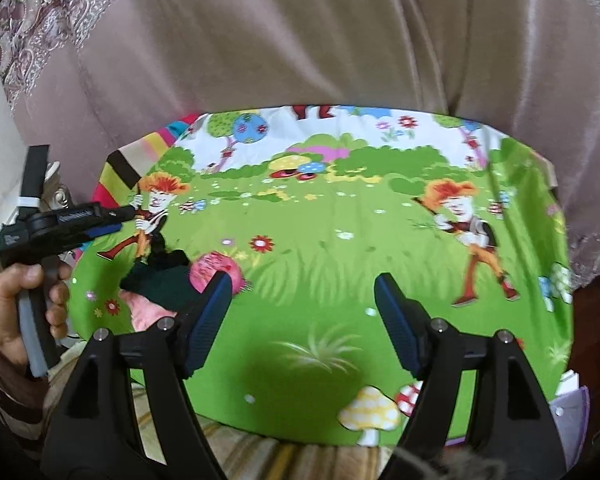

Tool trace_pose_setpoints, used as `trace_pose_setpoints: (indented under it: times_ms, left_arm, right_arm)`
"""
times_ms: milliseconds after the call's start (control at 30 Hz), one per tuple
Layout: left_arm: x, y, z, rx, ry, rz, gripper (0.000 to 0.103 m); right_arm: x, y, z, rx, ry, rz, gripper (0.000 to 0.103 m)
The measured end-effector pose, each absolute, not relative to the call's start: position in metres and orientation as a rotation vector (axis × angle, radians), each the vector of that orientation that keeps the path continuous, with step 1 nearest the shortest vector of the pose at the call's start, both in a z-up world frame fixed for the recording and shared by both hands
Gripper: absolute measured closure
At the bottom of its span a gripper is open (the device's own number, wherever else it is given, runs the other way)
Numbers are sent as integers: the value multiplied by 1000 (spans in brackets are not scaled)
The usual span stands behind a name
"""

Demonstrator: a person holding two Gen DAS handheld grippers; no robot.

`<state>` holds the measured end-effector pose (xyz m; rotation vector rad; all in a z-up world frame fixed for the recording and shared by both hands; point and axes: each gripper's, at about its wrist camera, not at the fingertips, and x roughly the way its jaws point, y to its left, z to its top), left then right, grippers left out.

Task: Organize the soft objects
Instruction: 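Grasp the pink ball with the right gripper while the left grasps the black hat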

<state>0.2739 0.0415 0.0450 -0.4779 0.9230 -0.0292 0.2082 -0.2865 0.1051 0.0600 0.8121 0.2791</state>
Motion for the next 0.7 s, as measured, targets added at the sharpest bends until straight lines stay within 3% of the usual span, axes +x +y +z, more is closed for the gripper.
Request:
trace_pose_setpoints:
  times_ms: [333,667,700]
  left_arm:
    - [305,56,-14,-526,1064,48,41]
    - [319,59,-54,-523,1151,29,41]
    - [320,58,-55,-519,1154,17,45]
  right_arm:
    - [252,-239,72,73,882,366,26]
    - [282,-205,29,107,979,430,23]
    - [284,-202,26,108,988,433,23]
